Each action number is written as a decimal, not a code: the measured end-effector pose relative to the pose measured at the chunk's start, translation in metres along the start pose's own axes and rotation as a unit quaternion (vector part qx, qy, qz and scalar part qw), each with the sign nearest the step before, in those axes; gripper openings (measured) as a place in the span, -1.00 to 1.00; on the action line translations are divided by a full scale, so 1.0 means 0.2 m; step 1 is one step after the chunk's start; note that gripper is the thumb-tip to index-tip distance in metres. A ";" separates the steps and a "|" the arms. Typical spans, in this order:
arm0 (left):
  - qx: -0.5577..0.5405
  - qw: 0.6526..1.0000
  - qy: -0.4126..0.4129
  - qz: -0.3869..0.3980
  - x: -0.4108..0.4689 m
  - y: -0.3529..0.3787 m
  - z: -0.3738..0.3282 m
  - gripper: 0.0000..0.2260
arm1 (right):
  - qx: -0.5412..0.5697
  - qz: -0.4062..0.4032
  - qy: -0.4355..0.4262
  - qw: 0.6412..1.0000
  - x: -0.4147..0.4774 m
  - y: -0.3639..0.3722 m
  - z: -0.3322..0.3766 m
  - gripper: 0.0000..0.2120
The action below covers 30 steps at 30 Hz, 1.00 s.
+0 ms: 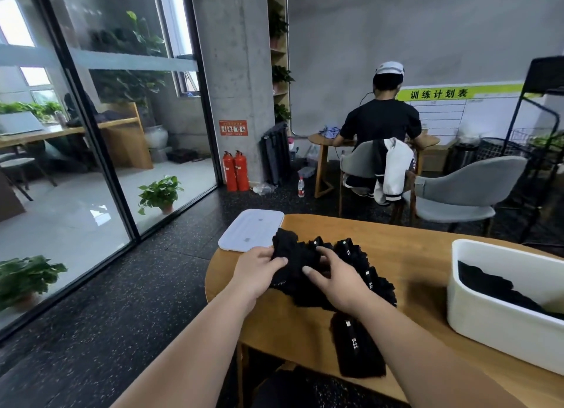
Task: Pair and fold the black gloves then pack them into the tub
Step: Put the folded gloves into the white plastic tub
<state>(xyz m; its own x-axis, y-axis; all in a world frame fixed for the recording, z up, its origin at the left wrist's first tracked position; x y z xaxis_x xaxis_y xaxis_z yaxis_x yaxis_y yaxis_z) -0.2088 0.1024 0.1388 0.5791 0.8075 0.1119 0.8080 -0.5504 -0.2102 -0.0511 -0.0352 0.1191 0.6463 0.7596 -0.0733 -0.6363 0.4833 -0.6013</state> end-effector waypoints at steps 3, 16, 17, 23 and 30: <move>-0.025 0.999 0.013 0.026 0.03 0.09 -0.09 -0.78 | 0.079 0.003 0.032 0.996 0.01 -0.12 -0.02 -0.31; -0.203 0.963 -0.004 0.177 0.13 0.70 -0.32 -0.69 | 0.374 -0.028 0.074 0.924 -0.13 -0.66 -0.18 -0.69; -0.200 0.962 0.000 0.185 0.13 0.75 -0.33 -0.69 | 0.372 -0.041 0.073 0.924 -0.15 -0.71 -0.20 -0.69; -0.201 0.952 0.017 0.229 0.10 1.08 -0.44 -0.65 | 0.338 -0.123 0.088 0.929 -0.21 -1.01 -0.35 -0.71; -0.199 0.944 0.034 0.259 0.09 1.47 -0.55 -0.60 | 0.333 -0.190 0.111 0.917 -0.30 -1.29 -0.53 -0.78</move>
<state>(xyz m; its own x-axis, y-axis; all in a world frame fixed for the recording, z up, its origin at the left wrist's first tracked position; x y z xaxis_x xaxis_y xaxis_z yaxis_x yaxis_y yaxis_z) 0.0504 -0.0680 0.1854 0.9028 0.3995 0.1592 0.3825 -0.9151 0.1273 0.1195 -0.2524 0.1941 0.8975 0.4095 -0.1636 -0.4157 0.9095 -0.0038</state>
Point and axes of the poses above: each hand's wrist, its own x-axis towards the middle knuckle, its own y-axis out of the palm, z = x × y, the point moved 3 cm from there along x, towards the middle knuckle, and after that the axes turned 10 degrees about y, right-handed, at the moved point
